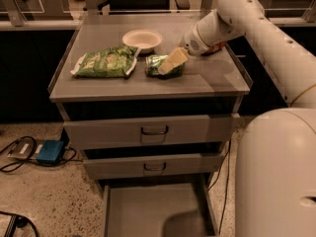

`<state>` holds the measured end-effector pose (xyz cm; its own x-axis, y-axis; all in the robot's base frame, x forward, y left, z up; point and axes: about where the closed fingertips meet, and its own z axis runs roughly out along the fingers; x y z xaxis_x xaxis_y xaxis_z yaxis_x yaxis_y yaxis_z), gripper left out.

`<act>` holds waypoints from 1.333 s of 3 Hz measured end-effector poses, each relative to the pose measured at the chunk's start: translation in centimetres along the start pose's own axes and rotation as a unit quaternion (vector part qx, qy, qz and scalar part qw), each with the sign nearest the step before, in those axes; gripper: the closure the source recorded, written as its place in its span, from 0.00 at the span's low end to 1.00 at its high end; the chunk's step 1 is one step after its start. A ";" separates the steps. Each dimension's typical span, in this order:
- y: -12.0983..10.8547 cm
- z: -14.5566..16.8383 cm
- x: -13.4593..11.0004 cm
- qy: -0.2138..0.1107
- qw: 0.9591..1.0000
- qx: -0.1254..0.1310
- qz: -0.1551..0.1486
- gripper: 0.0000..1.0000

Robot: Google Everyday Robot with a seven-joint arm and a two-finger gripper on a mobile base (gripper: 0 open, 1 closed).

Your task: Place green can into bottom drawer

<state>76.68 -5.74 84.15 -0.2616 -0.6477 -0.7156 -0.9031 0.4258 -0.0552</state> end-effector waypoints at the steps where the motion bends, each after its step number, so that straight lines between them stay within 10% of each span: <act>1: 0.0 0.0 0.0 0.000 1.000 0.000 0.000 0.42; 4: 0.0 0.0 0.0 0.000 1.000 0.000 0.000 1.00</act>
Offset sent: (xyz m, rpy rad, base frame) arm 0.0000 0.0000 0.0000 0.0000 0.0001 0.0000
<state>76.68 -5.72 84.13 -0.2616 -0.6477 -0.7155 -0.9032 0.4256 -0.0550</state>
